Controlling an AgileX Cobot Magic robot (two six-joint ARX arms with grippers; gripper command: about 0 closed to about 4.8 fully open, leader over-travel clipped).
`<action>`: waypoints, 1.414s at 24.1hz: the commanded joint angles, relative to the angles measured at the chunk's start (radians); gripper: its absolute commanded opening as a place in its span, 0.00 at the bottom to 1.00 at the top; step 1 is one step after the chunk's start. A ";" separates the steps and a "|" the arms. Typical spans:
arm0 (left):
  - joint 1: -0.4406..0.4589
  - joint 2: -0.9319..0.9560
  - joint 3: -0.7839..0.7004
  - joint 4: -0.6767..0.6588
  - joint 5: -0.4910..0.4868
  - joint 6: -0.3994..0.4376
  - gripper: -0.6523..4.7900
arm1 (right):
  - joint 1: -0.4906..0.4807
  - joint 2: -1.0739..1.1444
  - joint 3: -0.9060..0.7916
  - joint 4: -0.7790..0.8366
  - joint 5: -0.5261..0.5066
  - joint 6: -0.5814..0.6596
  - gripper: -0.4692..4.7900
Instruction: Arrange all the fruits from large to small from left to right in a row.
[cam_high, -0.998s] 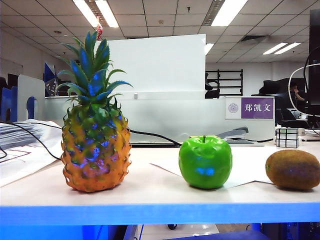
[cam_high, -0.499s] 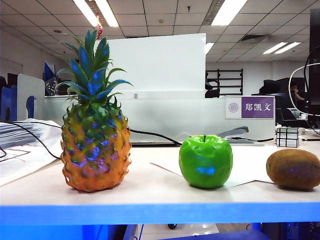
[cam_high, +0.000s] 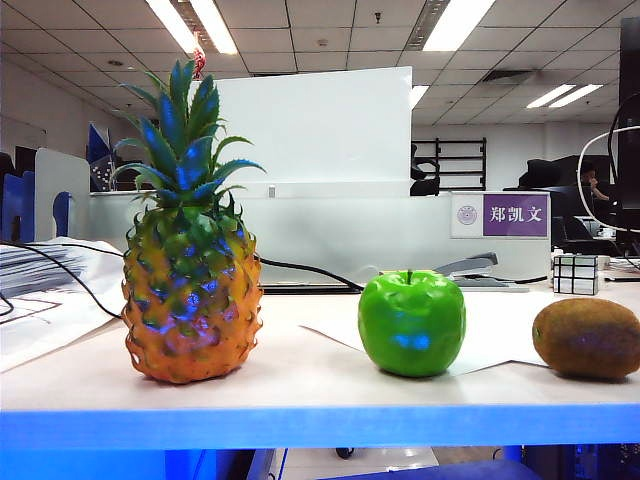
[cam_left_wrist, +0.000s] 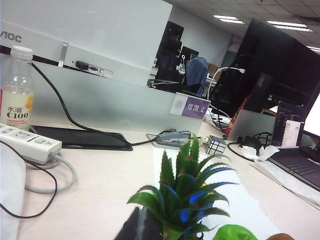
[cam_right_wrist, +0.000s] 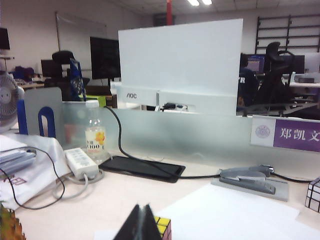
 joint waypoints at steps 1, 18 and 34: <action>0.001 0.001 0.002 0.007 0.005 0.002 0.11 | 0.001 0.001 0.005 -0.022 -0.002 0.000 0.08; 0.008 -0.003 0.002 -0.043 -0.043 0.315 0.11 | 0.001 0.001 0.005 -0.120 -0.002 0.000 0.08; 0.227 -0.003 -0.092 -0.066 -0.163 0.292 0.11 | 0.001 0.001 0.005 -0.128 0.000 0.000 0.08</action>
